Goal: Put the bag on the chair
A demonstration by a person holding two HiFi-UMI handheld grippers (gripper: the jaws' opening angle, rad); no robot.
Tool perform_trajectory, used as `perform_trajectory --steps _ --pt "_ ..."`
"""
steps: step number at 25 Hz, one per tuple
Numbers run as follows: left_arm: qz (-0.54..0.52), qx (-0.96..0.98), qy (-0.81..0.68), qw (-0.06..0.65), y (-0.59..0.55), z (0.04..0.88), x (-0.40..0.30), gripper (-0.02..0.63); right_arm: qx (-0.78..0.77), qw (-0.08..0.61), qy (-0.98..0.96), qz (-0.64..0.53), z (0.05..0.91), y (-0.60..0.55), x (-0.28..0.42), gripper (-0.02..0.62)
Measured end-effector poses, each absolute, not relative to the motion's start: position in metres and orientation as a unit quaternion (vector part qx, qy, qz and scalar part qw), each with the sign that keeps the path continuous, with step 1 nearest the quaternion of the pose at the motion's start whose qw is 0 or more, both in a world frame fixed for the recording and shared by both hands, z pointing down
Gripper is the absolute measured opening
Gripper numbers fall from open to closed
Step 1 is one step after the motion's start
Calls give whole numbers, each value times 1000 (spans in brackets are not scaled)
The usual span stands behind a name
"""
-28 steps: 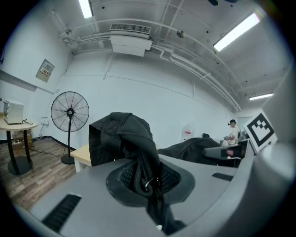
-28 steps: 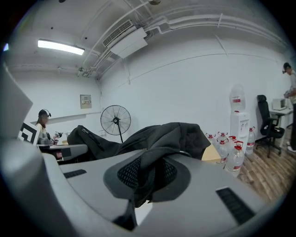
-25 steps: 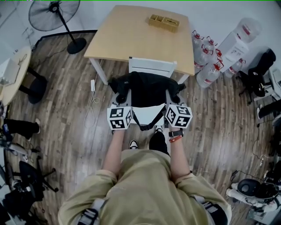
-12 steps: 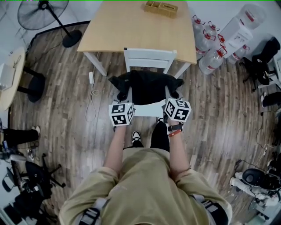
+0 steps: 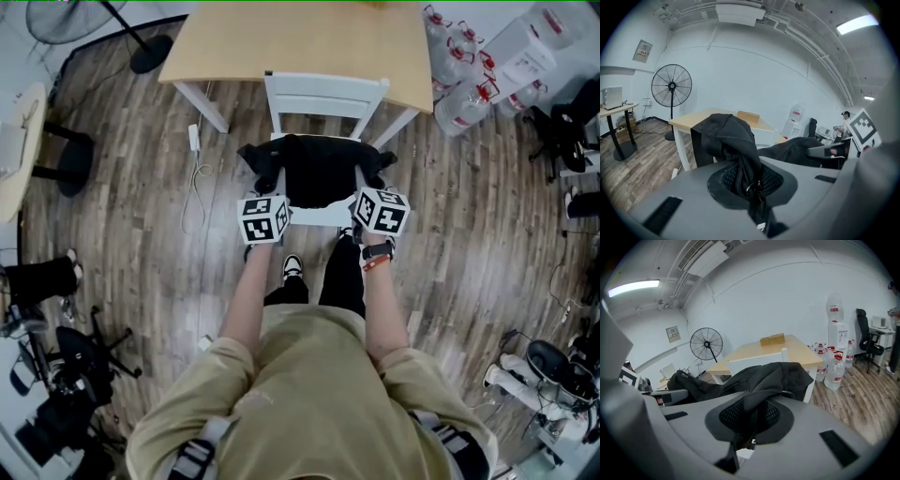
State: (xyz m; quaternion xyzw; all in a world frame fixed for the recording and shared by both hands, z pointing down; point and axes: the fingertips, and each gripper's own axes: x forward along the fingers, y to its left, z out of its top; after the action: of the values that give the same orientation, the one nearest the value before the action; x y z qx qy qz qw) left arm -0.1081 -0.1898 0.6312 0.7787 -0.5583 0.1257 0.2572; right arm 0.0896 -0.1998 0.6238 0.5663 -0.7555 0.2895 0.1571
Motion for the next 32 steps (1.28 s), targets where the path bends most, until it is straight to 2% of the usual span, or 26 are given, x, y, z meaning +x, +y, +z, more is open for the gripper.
perform_trajectory --steps 18,32 --pt "204 752 -536 326 -192 744 -103 43 549 199 -720 376 743 -197 91 38" --pt "241 719 -525 386 -226 840 -94 43 526 241 -694 428 840 -238 100 38"
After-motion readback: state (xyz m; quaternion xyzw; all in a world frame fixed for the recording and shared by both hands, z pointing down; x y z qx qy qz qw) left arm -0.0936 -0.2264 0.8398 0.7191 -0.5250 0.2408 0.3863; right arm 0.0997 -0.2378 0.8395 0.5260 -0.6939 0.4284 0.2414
